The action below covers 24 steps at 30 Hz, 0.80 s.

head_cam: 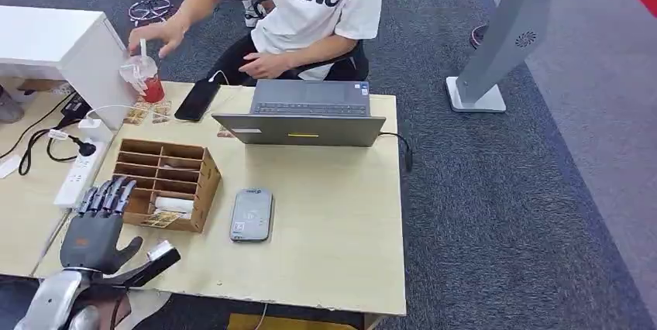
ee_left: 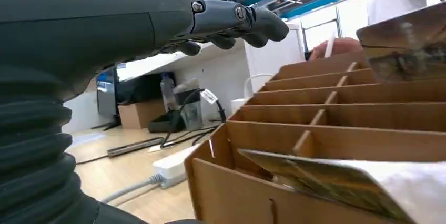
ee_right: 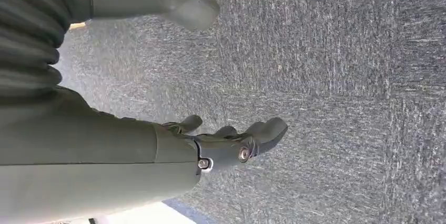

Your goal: Pass the card to the sensor for recognition and then transmit it.

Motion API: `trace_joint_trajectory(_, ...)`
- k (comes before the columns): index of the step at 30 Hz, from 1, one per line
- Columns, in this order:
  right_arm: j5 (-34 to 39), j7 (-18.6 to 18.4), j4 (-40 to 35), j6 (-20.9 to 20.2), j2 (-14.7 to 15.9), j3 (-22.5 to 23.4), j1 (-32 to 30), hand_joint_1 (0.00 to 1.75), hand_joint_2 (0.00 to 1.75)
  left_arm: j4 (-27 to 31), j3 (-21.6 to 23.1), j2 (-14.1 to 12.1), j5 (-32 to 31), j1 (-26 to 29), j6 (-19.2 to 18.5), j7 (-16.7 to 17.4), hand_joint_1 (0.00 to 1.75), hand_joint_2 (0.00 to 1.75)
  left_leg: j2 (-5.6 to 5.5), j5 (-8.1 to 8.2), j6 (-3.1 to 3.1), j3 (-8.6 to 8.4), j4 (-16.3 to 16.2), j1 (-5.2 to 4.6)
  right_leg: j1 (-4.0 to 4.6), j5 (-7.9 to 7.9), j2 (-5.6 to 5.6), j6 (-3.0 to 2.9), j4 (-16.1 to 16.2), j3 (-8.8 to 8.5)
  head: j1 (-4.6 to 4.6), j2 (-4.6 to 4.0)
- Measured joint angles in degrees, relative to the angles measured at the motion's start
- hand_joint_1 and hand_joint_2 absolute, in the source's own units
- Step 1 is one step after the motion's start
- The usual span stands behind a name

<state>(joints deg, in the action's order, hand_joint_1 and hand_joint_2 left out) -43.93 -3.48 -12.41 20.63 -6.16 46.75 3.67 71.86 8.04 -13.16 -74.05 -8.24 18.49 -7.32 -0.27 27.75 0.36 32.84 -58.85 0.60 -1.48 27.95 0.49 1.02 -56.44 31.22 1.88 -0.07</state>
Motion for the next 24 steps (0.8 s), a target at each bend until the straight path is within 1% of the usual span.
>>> trace_joint_trajectory(7,0.0,0.1,0.0,0.0,0.0,0.0,0.0,0.00,1.75,0.0,1.0,0.4,0.2,0.0,-0.2,0.0,0.02,1.75,0.00,0.00,0.00,0.00,0.0,0.00,0.00,0.00,0.00,0.00,0.0,0.00,0.00,0.00)
trace_joint_trajectory(9,-0.2,0.1,0.0,0.0,0.0,0.0,0.0,0.00,1.75,0.0,1.1,0.5,0.2,0.0,-0.5,0.0,0.07,1.75,0.01,0.00,0.00,0.00,0.0,0.00,0.00,0.00,0.00,0.00,0.0,0.00,-0.02,0.00)
trace_joint_trajectory(10,-0.2,0.1,0.0,0.0,0.0,0.0,0.0,0.00,1.75,0.0,1.3,0.6,0.3,0.0,-0.6,0.0,0.21,1.75,0.01,0.00,0.00,0.00,0.0,0.00,0.00,0.00,0.00,0.00,0.0,0.00,0.00,0.00)
trace_joint_trajectory(12,-0.3,0.1,0.0,0.0,0.0,0.0,0.0,0.00,1.75,0.0,1.7,0.6,0.4,0.0,-0.8,0.1,0.79,1.75,0.00,0.00,0.00,0.00,0.0,0.00,0.00,0.00,0.00,0.00,0.0,0.00,-0.02,0.00)
trace_joint_trajectory(13,-0.3,0.1,0.0,0.0,0.0,0.0,0.0,0.00,1.75,0.0,1.9,0.6,0.4,0.0,-0.9,0.1,0.96,1.75,0.00,0.00,0.00,0.00,0.0,0.00,0.00,0.00,0.00,0.00,0.0,0.00,0.00,0.00)
trace_joint_trajectory(14,-0.4,0.1,0.0,0.0,0.0,0.0,0.0,0.00,1.75,0.0,1.9,0.6,0.4,0.0,-0.9,0.1,1.05,1.75,0.00,0.00,0.00,0.00,0.0,0.00,0.00,0.00,0.00,0.00,0.0,0.00,-0.02,0.00)
trace_joint_trajectory(15,-0.4,0.1,0.0,0.0,0.0,0.0,0.0,0.00,1.75,0.0,1.9,0.6,0.4,0.0,-1.0,0.2,1.34,1.75,0.00,0.00,0.00,0.00,0.0,0.00,0.00,0.00,0.00,0.00,0.0,0.00,0.00,0.00)
trace_joint_trajectory(16,-0.4,0.1,0.0,0.0,0.0,0.0,0.0,0.00,1.75,0.0,1.9,0.6,0.5,0.0,-1.0,0.2,1.59,1.75,0.00,0.00,0.00,0.00,0.0,0.00,0.00,0.00,0.00,0.00,0.0,0.00,-0.02,0.00)
trace_joint_trajectory(18,-0.5,0.1,0.0,0.0,0.0,0.0,0.0,0.00,1.75,0.0,1.9,0.6,0.6,0.0,-1.1,0.2,1.69,1.75,0.00,0.00,0.00,0.00,0.0,0.00,0.00,0.00,0.00,0.00,0.0,0.00,0.00,0.00)
trace_joint_trajectory(21,-0.5,0.1,0.0,0.0,0.0,0.0,0.0,0.00,1.75,0.0,1.9,0.6,0.7,0.0,-1.2,0.9,1.75,1.75,0.00,0.00,0.00,0.00,0.0,0.00,0.00,0.00,0.00,0.00,0.0,0.00,-0.02,0.00)
trace_joint_trajectory(24,-1.0,0.2,0.0,0.0,0.0,0.0,0.0,0.00,1.75,-0.2,1.9,0.6,0.9,0.0,-1.2,1.2,1.75,1.75,0.00,0.00,0.00,0.00,0.0,0.00,0.00,0.00,0.00,0.00,0.0,0.00,0.00,0.00)
